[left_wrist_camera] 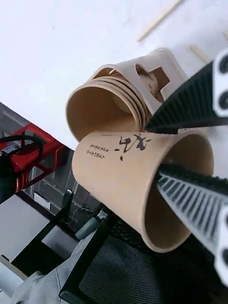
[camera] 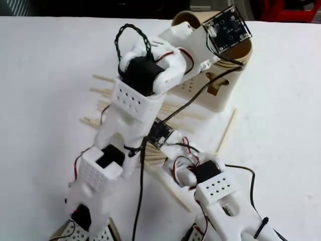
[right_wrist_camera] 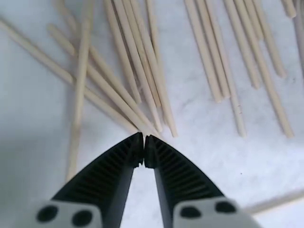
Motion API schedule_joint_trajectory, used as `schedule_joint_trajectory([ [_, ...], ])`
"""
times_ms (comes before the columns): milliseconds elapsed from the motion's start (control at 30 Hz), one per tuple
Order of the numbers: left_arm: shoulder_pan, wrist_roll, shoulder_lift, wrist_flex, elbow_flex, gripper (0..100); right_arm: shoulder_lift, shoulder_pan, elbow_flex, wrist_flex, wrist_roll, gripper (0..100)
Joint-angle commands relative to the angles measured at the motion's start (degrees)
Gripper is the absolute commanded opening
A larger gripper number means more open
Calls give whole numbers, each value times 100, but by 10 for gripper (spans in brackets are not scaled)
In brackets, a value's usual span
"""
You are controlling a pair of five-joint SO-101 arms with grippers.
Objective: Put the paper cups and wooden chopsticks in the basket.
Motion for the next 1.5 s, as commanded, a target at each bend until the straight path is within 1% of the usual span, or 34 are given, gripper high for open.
schedule_joint_trajectory([
  [0,145,440,-57,-633,-237,123,-110,-40,-26,-84,70,25],
  [67,154,519,-48,-853,-237,122,-110,-40,-26,-84,70,25],
  [233,435,501,110,-1187,-132,120,-110,-40,-26,-84,70,25],
  [633,989,475,215,-1240,-132,124,-110,-40,-26,-84,79,25],
  [967,787,519,268,-1662,-123,121,-110,-40,-26,-84,79,25],
  [1067,787,492,215,-1600,-132,117,-110,-40,-26,-84,79,25],
  [1167,734,475,207,-1495,-141,60,-110,-40,-26,-84,79,25],
  [1233,673,466,207,-1284,-141,27,-110,-40,-26,-84,79,25],
  [1367,488,466,207,-800,-167,24,-110,-40,-26,-84,79,25],
  [1467,338,466,259,-545,-527,24,-110,-40,-26,-92,79,25],
])
